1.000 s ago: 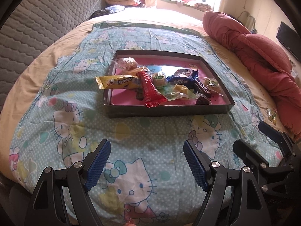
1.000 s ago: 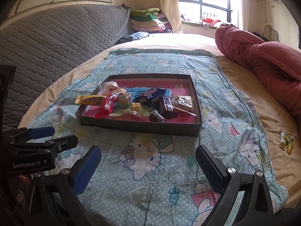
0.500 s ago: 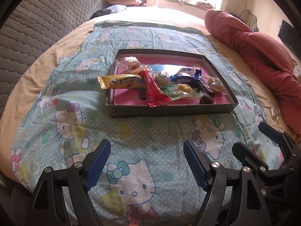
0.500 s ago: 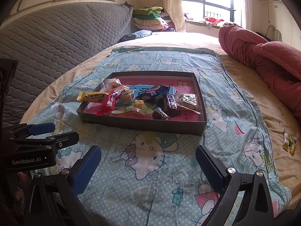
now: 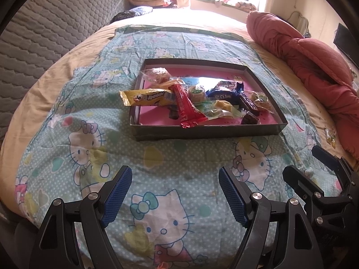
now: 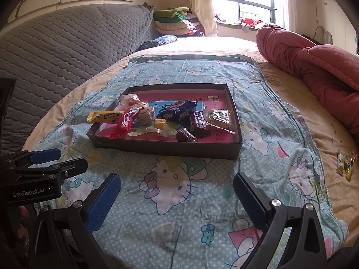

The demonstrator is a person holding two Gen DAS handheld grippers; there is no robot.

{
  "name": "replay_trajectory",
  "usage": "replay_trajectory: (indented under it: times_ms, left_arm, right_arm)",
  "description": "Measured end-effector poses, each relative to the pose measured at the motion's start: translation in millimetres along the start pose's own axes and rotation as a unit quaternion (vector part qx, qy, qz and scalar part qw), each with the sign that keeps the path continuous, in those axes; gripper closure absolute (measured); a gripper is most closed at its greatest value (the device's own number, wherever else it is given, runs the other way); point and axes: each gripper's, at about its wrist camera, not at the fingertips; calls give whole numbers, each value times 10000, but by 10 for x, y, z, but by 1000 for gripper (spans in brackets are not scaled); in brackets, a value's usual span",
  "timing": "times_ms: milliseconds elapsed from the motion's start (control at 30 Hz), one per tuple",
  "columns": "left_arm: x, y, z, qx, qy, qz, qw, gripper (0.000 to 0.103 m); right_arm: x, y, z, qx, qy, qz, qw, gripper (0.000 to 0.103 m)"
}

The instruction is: Organize snacks

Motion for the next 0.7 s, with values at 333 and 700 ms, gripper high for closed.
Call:
replay_trajectory:
  times_ms: [333,700]
  left_arm:
    - [-1,-4,8,-47,2,2,10000,22]
    - [10,0,9,-86,11,0,10000,22]
  right_arm:
    - [-3,-8,4,-6,-11,33,10000,2]
    - [-19,-22,20,19,33,58,10000,2]
Point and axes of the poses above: each gripper's, at about its wrist camera, not at the fingertips, and y roughly the way its jaws point, z to its right, x to its underside, and after that the axes turned 14 degrees about x, right-handed
